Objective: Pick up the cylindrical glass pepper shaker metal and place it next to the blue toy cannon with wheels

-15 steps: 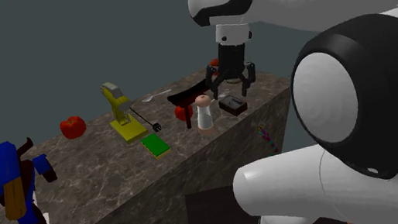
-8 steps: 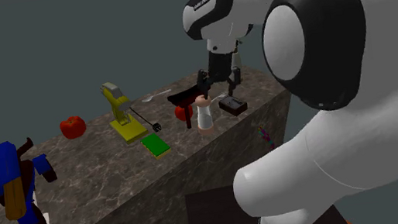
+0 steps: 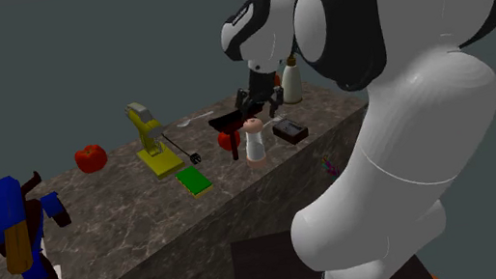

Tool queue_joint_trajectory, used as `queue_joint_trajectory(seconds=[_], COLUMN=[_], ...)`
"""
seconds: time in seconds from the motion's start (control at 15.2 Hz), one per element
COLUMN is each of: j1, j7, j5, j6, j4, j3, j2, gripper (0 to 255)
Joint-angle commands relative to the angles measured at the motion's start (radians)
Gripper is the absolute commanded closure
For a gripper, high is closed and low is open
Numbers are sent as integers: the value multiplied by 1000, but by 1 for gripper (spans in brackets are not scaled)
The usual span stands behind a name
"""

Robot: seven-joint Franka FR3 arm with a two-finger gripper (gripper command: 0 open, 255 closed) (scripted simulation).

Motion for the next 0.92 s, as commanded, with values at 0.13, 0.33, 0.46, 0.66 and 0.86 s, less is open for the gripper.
queue_joint_trajectory(seconds=[0.13,0.33,0.46,0.66,0.86], j1=[6,10,13,13,13], j7=[-13,-15,-17,-17,-17], j5=[10,15,19,19,19], j6=[55,95,130,130,130], j4=[12,-10,-28,-28,-28], j3=[5,9,12,12,12], j2=[51,69,86,86,86], gripper=[0,0,0,0,0])
